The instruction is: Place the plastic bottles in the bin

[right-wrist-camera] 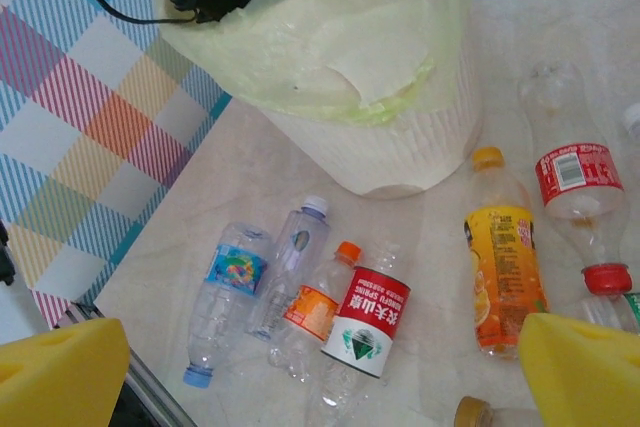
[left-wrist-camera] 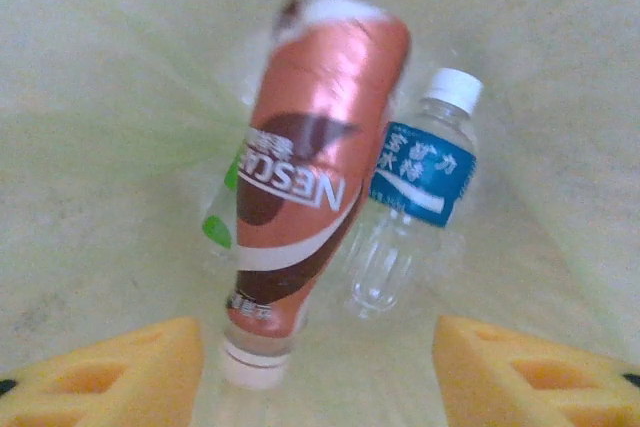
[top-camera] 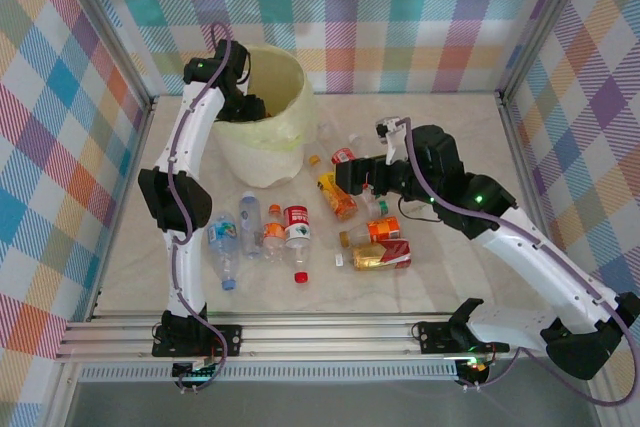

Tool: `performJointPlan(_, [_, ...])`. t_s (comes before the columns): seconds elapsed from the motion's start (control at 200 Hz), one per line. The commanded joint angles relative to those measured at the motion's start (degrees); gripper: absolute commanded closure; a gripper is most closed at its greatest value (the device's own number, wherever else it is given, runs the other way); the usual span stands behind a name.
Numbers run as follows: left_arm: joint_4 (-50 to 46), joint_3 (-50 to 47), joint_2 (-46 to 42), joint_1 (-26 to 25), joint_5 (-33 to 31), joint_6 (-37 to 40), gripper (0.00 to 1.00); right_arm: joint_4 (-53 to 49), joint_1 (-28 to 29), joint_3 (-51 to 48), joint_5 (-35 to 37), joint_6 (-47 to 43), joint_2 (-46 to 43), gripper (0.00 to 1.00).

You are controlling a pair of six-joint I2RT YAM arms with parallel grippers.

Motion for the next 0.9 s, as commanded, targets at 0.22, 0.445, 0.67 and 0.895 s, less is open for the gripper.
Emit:
performJointPlan(0.22, [0.1,2.1,-3.5,0.8,2.8,-1.3,0.22,-0.2,0.1,-3.9,1.1,1.1,-1.8,0.04])
performJointPlan(0.445, [1.9,2.4,-8.0,0.8,4.9,-2.3,0.2,0.4,0.0,-6.4,-1.0,1.9,-1.5,0.07])
performJointPlan(0.67, [4.5,1.6,-15.3,0.7,7.9,-3.0,0.15,3.1,0.2,-9.4,-3.3,5.7,-0.7,0.11])
performJointPlan(0.895, [9.9,-10.8,-28.2,0.7,13.1,-4.3,0.06,6.2,6.2,-13.0,1.7,11.4,1.7,0.15])
